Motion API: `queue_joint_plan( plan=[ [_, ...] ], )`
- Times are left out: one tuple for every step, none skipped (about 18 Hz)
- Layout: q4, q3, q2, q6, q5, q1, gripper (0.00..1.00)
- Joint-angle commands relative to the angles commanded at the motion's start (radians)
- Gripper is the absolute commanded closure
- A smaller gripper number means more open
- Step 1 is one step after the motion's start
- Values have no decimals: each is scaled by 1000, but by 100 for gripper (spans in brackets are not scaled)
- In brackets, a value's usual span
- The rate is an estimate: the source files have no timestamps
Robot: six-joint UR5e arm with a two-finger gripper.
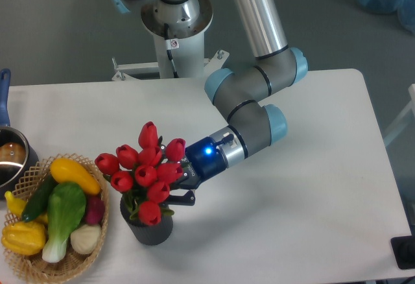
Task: Insert the flowers into the vase
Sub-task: 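Push the tulips further down into the vase, adjusting position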
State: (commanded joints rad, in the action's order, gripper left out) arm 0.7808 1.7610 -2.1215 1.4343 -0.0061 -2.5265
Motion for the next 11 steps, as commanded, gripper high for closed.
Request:
queue_joint_plan(
  plan=[
    [0,2,-3,0,0,0,96],
    [0,0,-3,0,0,0,96],
    [0,0,-5,0,0,0,96],
    [0,-2,-6,0,0,0,96],
    [0,-2,-11,0,2,0,96],
    [0,-5,-17,6,30,-2,96],
    [0,-6,-20,14,40,-2,96],
    [0,-6,-26,23,40,-2,96],
    [0,-6,-29,29,40,-2,96],
    [0,-6,-31,31,40,-2,96],
    [0,-6,-31,31,40,-2,96]
  ],
)
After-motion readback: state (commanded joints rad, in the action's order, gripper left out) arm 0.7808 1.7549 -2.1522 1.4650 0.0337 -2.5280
